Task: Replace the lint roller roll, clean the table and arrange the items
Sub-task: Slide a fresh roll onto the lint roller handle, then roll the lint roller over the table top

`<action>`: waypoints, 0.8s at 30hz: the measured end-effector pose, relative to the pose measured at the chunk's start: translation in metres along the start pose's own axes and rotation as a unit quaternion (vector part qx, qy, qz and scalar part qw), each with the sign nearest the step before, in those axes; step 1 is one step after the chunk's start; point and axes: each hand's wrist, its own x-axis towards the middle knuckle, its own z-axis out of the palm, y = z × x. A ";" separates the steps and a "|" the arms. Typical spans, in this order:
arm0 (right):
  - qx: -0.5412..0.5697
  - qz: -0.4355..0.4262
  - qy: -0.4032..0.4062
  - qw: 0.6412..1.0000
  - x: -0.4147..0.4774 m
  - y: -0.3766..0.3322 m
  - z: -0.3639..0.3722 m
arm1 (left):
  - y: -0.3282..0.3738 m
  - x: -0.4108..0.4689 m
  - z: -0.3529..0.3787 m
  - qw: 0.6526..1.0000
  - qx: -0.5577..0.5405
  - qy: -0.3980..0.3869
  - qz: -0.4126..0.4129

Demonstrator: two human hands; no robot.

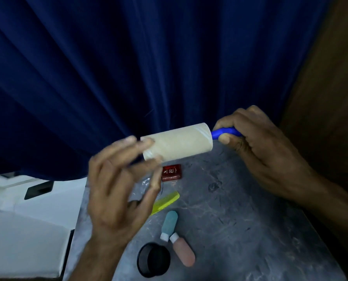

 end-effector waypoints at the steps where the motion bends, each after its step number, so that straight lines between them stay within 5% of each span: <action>1: 0.003 0.005 0.004 1.000 -0.001 0.004 0.002 | 0.000 -0.007 0.005 0.999 0.021 -0.003 0.027; 4: 0.018 0.033 0.015 0.999 -0.007 0.019 0.007 | 0.007 -0.032 0.023 0.999 0.007 -0.037 -0.011; 6: 0.050 0.078 0.018 0.996 -0.017 0.029 0.016 | 0.014 -0.043 0.035 0.984 -0.067 -0.066 -0.153; 7: 0.064 0.108 0.019 0.992 -0.024 0.032 0.024 | 0.019 -0.044 0.041 0.952 -0.129 -0.085 -0.265; 9: 0.117 0.184 0.022 0.976 -0.044 0.036 0.048 | 0.027 -0.048 0.060 0.826 -0.295 -0.121 -0.465; 11: 0.187 0.267 0.024 0.945 -0.067 0.035 0.082 | 0.033 -0.058 0.087 0.725 -0.397 -0.126 -0.548; 14: 0.240 0.384 0.029 0.891 -0.103 0.031 0.134 | 0.047 -0.091 0.129 0.626 -0.449 -0.108 -0.629; 19: 0.340 0.485 -0.032 0.805 -0.144 0.032 0.187 | 0.054 -0.150 0.158 0.509 -0.434 -0.066 -0.740; 24: 0.205 0.479 -0.271 0.810 -0.146 0.064 0.195 | 0.041 -0.189 0.166 0.448 -0.455 -0.101 -0.763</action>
